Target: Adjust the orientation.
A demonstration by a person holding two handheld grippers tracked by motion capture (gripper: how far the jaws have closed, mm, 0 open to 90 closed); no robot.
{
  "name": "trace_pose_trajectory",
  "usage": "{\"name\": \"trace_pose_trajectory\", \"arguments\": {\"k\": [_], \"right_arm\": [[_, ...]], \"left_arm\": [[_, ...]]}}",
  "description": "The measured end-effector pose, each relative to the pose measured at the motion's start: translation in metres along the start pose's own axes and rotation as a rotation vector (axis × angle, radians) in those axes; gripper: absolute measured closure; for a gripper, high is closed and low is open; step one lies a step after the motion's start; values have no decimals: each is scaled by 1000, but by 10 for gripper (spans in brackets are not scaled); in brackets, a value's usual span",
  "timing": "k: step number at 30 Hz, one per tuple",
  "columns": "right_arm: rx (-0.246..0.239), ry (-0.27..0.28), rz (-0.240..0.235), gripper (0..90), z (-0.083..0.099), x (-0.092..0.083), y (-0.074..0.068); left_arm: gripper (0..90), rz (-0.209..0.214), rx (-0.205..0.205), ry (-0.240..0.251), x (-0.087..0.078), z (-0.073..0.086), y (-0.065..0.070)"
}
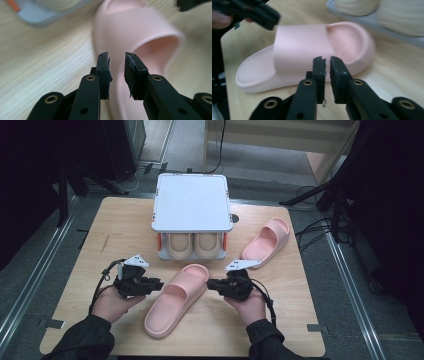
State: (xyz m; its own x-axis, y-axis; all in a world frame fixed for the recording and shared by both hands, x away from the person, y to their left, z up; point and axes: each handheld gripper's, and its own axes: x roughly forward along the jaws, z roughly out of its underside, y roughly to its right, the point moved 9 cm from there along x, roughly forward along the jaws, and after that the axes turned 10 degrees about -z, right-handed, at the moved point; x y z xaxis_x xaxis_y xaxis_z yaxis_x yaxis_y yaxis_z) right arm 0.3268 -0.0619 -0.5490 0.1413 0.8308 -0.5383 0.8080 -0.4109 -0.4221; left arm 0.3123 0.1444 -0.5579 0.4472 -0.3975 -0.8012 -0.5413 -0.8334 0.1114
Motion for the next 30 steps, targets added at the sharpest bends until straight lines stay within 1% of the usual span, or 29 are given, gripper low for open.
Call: {"name": "trace_pose_trajectory", "arguments": {"k": [1, 2, 3, 5, 6, 7, 9, 13, 16, 17, 19, 22, 23, 25, 26, 28, 30], "right_arm": [[-11, -18, -5, 878, 3, 6, -3], [-20, -36, -7, 892, 5, 11, -5], [-22, -53, -16, 893, 7, 16, -7], [-29, -72, -14, 892, 9, 22, -8], [-31, -81, -8, 892, 10, 25, -7], [-33, -83, -6, 893, 10, 26, -6], [-26, -77, -1, 889, 8, 26, -3], [-12, -72, 0, 881, 5, 27, 2], [-12, -73, 9, 880, 2, 28, 4], [-18, -75, 8, 878, 1, 29, 5], [-12, -75, 11, 873, 0, 30, 5], [-11, -65, 13, 857, -2, 32, 9], [-10, -63, 14, 845, -4, 32, 10], [-12, -67, 19, 810, -5, 32, 12], [-10, -66, 22, 808, -6, 30, 12], [-23, -53, 31, 785, -8, 24, 13], [-25, -37, 37, 754, -10, 18, 14]], "left_arm": [[746, -16, 0, -22, 4, 2, -2], [752, -16, 0, -22, 4, 2, -2], [754, -22, 3, -56, 13, 5, -3], [755, -22, 19, -81, 19, 7, -1], [765, -34, 23, -75, 20, 7, 0], [770, -32, 28, -76, 21, 7, 1], [766, -16, 18, -78, 21, 8, 4], [765, -7, 36, -85, 18, 13, 9], [766, -1, 33, -81, 17, 15, 13], [765, 3, 39, -84, 17, 16, 14], [764, 10, 42, -87, 16, 18, 16], [732, 22, 57, -94, 15, 20, 19], [723, 23, 55, -94, 15, 20, 19], [685, 30, 34, -84, 15, 18, 17], [666, 28, 29, -73, 14, 16, 15], [634, 32, 14, -43, 10, 12, 12], [588, 36, 2, -32, 7, 11, 10]]}}
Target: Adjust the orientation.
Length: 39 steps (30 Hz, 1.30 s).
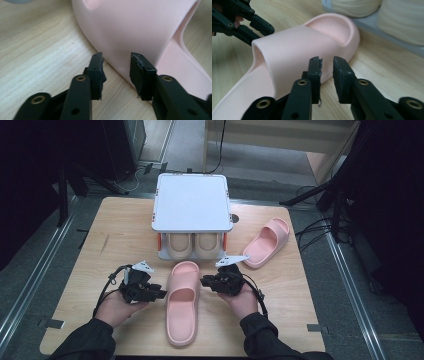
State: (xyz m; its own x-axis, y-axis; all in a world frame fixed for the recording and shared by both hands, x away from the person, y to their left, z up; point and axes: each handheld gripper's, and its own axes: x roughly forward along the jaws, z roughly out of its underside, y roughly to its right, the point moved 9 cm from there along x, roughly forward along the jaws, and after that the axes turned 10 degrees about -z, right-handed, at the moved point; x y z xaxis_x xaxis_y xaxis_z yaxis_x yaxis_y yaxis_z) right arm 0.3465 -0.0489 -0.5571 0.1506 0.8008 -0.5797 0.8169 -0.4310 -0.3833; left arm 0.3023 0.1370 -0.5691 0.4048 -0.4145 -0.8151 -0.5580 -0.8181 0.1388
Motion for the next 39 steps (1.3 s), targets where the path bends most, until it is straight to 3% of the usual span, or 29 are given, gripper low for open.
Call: {"name": "trace_pose_trajectory", "arguments": {"k": [2, 6, 14, 23, 28, 33, 39], "right_arm": [[4, 15, 8, 743, -2, -8, 2], [8, 52, 30, 724, -5, -25, 6], [40, 87, 81, 684, 2, -49, 20], [85, 132, 146, 603, 7, -78, 44], [98, 144, 191, 589, 6, -91, 58], [98, 158, 205, 584, 4, -101, 70], [141, 167, 245, 531, 6, -114, 95]], "left_arm": [[545, -19, 0, 14, -3, -1, -4], [478, -16, -17, 30, -10, -6, -10], [453, -11, -50, 79, -21, -19, -25], [429, -4, -87, 79, -23, -23, -41], [426, -5, -80, 75, -24, -22, -45], [425, -3, -83, 69, -25, -20, -45], [425, 3, -74, 59, -24, -19, -46]]}}
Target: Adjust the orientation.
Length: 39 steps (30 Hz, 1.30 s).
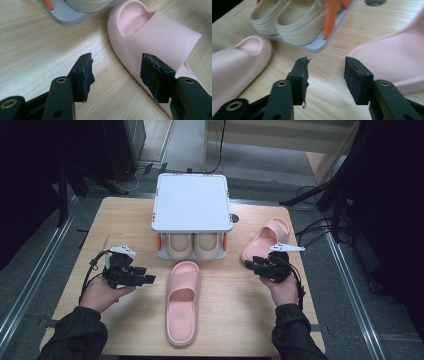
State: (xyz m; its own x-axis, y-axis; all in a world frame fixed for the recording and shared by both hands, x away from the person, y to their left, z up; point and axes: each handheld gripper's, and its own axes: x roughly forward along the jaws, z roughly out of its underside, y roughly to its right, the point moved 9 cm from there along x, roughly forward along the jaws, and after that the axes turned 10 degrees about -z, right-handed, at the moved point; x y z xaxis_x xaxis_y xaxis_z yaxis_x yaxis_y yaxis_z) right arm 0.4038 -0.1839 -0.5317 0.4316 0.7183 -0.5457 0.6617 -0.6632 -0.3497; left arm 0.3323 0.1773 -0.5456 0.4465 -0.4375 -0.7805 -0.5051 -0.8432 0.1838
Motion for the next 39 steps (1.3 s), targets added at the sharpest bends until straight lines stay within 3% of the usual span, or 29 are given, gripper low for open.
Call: {"name": "trace_pose_trajectory", "arguments": {"k": [7, 10, 16, 22, 29, 35, 39], "right_arm": [[73, 41, 60, 503, -5, -11, 39], [72, 38, 92, 488, -9, -14, 56], [113, 50, 148, 486, -13, -20, 85], [131, 25, 211, 464, -12, -18, 110], [177, 28, 275, 423, -14, -11, 131], [257, 33, 307, 404, -13, -4, 144], [268, 25, 339, 420, -13, -1, 151]], "left_arm": [[422, 10, -21, -5, -3, 5, 0], [420, 31, -28, -3, -5, 7, 1], [420, 28, -32, -1, -9, 11, 1], [422, 28, -48, -8, -10, 15, -2], [422, 28, -45, -19, -10, 19, -1], [424, 24, -54, -24, -11, 22, -2], [425, 19, -58, -24, -12, 24, -4]]}}
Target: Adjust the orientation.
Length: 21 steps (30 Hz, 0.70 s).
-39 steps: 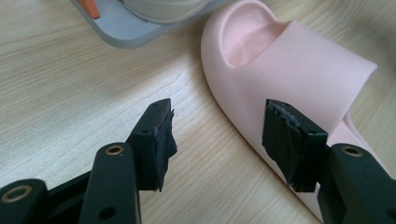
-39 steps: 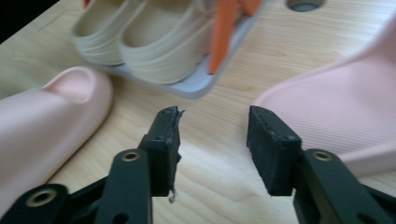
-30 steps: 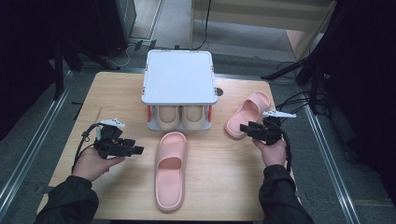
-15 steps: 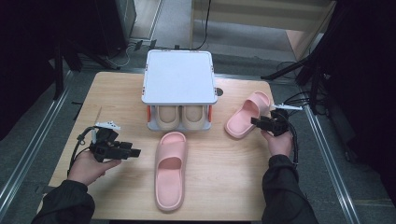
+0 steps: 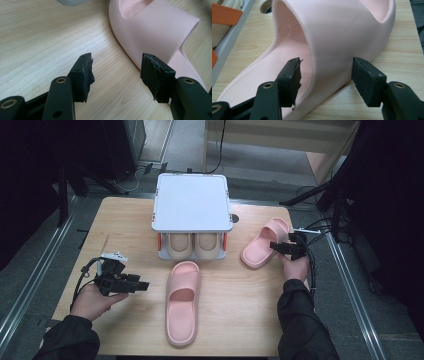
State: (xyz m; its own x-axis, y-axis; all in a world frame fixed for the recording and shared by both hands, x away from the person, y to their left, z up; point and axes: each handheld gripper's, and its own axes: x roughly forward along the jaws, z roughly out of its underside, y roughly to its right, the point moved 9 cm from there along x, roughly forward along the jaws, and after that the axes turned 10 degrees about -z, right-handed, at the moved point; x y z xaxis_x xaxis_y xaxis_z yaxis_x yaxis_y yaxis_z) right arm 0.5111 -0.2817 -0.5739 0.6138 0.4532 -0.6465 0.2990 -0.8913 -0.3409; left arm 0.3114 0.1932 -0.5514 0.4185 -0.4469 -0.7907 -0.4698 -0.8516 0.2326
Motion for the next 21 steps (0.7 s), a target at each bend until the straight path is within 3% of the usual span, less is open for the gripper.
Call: {"name": "trace_pose_trajectory", "arguments": {"k": [7, 11, 18, 21], "right_arm": [[1, 11, -1, 535, -2, 1, 4], [6, 14, -6, 672, -3, -1, 5], [-31, -5, 20, 813, -3, -2, 2], [-70, -19, 30, 860, -4, -2, 1]], "left_arm": [[425, -2, -6, 0, -1, 2, -1], [426, -3, -4, -2, -1, 2, 0], [426, -3, -2, -6, 0, 3, -1], [456, 0, 2, 2, -1, 3, 0]]}}
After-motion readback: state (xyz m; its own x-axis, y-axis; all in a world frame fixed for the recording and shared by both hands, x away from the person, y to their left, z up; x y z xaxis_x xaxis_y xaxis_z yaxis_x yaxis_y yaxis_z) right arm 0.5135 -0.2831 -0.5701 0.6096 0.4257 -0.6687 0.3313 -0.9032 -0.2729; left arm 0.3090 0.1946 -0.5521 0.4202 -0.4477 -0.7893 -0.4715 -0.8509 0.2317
